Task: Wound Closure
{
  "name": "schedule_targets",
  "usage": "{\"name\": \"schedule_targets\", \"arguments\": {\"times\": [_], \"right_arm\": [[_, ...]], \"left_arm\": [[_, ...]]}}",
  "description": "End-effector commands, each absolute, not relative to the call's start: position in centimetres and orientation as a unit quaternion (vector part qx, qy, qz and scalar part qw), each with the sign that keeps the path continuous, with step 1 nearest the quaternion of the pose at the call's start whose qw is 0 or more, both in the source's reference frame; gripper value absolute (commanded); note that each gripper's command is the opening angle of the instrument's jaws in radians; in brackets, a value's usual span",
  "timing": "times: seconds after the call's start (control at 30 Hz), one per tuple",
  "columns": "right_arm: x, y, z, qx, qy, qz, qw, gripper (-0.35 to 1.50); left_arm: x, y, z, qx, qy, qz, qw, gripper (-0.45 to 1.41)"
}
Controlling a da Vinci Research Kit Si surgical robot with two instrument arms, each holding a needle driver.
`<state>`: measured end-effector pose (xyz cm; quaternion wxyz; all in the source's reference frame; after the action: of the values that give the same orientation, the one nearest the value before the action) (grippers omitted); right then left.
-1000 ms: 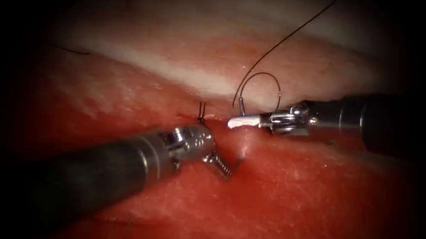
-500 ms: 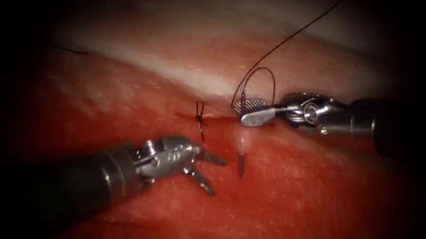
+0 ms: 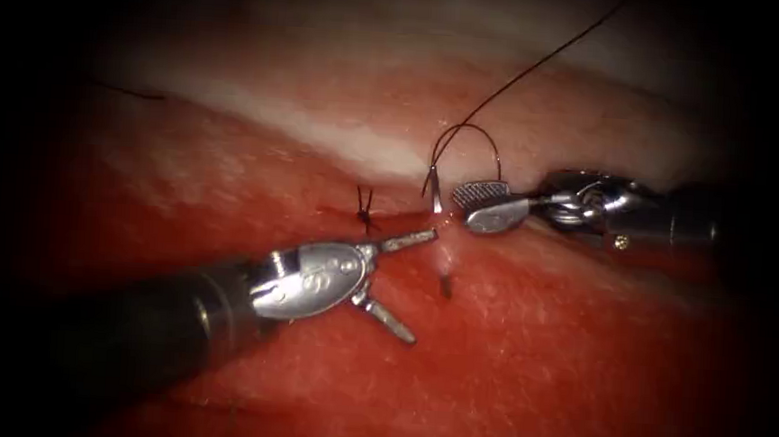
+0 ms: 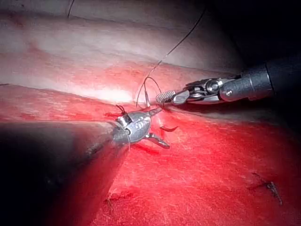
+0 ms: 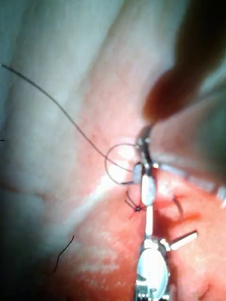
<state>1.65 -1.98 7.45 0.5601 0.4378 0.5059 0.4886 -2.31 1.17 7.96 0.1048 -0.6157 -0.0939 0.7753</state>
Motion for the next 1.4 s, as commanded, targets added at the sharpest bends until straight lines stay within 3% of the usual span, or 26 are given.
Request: {"name": "schedule_targets", "arguments": {"times": [0.03, 0.17, 0.37, 0.43, 0.5, 0.83, 1.07, 1.4], "right_arm": [[1.73, -1.99, 7.49, 0.439, 0.507, 0.487, 0.560, 1.18], [1.70, -1.99, 7.48, 0.437, 0.506, 0.489, 0.560, 1.15], [1.67, -1.95, 7.46, 0.433, 0.504, 0.495, 0.560, 1.13], [1.66, -1.95, 7.45, 0.432, 0.504, 0.496, 0.559, 1.11], [1.63, -1.95, 7.44, 0.430, 0.505, 0.498, 0.558, 1.11], [1.47, -2.04, 7.24, 0.429, 0.517, 0.489, 0.556, 1.08], [1.46, -2.12, 7.25, 0.428, 0.518, 0.487, 0.558, 1.08], [1.47, -2.22, 7.31, 0.420, 0.523, 0.479, 0.566, 1.08]], "left_arm": [[-2.38, 1.18, 8.04, -0.616, -0.093, 0.775, 0.107, 0.63], [-2.48, 1.09, 8.12, -0.621, -0.079, 0.772, 0.115, 0.36], [-2.58, 1.05, 8.18, -0.634, -0.063, 0.760, 0.128, 0.12], [-2.60, 1.06, 8.18, -0.638, -0.057, 0.756, 0.133, -0.08], [-2.58, 1.08, 8.22, -0.637, -0.057, 0.757, 0.135, -0.45], [-2.45, 1.26, 8.30, -0.632, -0.209, 0.681, 0.306, -0.45], [-2.48, 1.31, 7.98, -0.596, -0.378, 0.581, 0.406, -0.45], [-2.41, 1.20, 7.58, -0.543, -0.504, 0.526, 0.418, -0.45]]}}
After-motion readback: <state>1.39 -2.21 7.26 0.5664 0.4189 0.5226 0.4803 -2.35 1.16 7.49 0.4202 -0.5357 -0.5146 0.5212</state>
